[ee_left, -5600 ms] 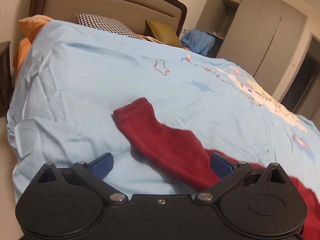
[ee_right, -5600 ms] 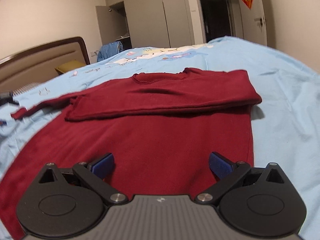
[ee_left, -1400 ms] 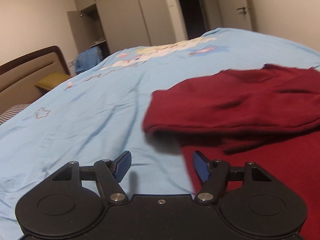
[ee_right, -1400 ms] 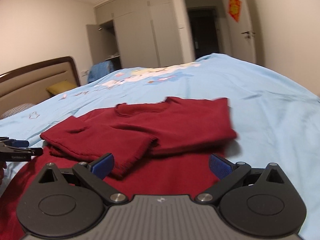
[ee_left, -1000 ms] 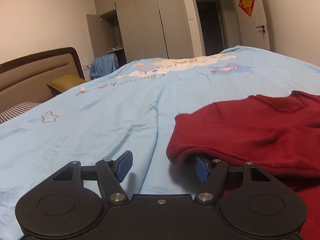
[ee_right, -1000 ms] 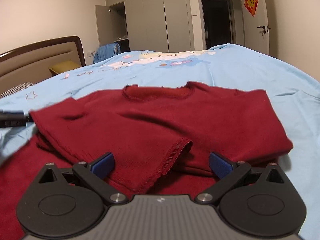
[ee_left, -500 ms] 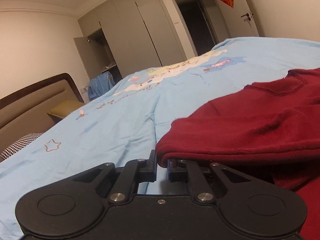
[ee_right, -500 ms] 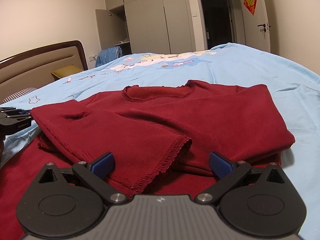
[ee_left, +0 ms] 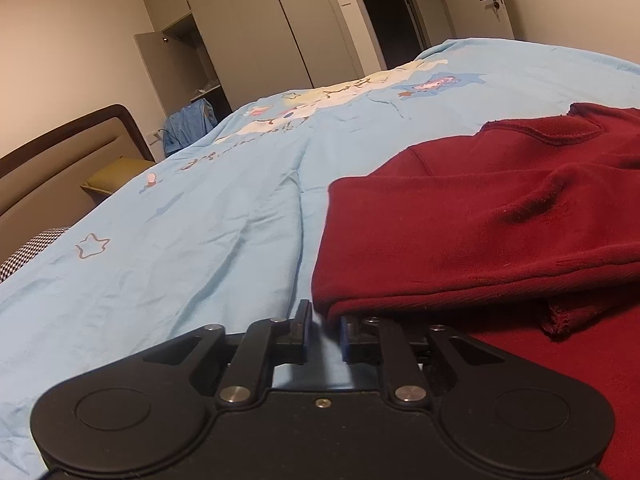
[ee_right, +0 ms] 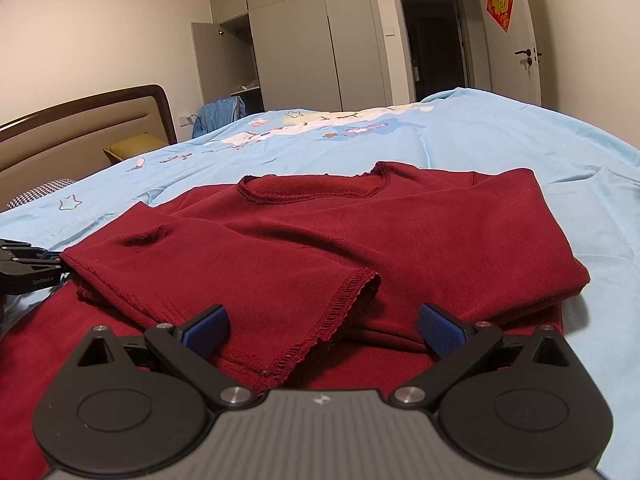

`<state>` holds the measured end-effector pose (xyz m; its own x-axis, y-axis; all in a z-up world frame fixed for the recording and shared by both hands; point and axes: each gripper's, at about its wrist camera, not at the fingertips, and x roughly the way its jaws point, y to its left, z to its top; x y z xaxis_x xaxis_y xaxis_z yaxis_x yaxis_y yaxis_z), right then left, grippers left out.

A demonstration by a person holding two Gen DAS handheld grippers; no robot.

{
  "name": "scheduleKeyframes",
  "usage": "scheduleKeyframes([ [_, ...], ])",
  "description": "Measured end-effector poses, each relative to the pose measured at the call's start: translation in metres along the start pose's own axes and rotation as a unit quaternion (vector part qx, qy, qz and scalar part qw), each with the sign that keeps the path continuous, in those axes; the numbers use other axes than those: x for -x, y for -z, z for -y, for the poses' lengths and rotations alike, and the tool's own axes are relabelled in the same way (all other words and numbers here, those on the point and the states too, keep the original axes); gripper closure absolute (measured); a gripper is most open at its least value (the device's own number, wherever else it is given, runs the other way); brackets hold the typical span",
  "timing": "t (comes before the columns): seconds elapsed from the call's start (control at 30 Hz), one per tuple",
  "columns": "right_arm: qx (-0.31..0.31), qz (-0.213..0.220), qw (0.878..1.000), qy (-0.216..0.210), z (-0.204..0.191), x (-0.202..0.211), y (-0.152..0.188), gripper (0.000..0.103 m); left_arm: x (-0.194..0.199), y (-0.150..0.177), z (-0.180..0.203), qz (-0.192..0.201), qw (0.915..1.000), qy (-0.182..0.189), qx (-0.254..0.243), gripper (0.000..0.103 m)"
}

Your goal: Fold small clothes

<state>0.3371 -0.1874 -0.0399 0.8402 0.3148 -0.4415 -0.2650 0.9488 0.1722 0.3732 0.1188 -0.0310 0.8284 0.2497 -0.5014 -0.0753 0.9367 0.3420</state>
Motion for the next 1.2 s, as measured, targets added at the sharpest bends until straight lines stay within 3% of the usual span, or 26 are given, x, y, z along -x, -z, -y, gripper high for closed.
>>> scheduleKeyframes([
  [0.07, -0.001, 0.001, 1.000, -0.001, 0.000, 0.000, 0.000, 0.000, 0.009, 0.001, 0.000, -0.002, 0.9998, -0.018, -0.006, 0.069],
  [0.2, -0.002, 0.003, 1.000, -0.002, 0.000, 0.002, 0.001, 0.000, 0.037, 0.009, 0.001, 0.004, 0.9989, -0.041, -0.020, 0.053],
  [0.27, -0.003, 0.004, 1.000, -0.002, 0.000, 0.002, 0.001, 0.000, 0.051, 0.015, -0.002, -0.002, 0.9993, -0.039, 0.000, 0.038],
  [0.47, -0.001, -0.004, 1.000, -0.004, 0.000, 0.007, 0.001, 0.000, 0.094, 0.041, -0.001, -0.011, 0.9989, -0.029, 0.034, 0.018],
  [0.6, 0.022, -0.033, 0.999, -0.001, -0.003, 0.024, 0.010, 0.000, 0.117, 0.057, 0.002, -0.019, 0.9989, -0.018, 0.040, 0.015],
  [0.77, 0.067, -0.039, 0.997, 0.002, -0.002, 0.064, 0.034, 0.000, 0.140, 0.076, -0.001, -0.036, 0.9959, 0.005, 0.082, 0.010],
  [1.2, 0.073, -0.031, 0.996, 0.046, -0.002, 0.140, 0.080, 0.000, 0.171, 0.115, -0.008, -0.052, 0.9860, 0.029, 0.156, 0.002],
])
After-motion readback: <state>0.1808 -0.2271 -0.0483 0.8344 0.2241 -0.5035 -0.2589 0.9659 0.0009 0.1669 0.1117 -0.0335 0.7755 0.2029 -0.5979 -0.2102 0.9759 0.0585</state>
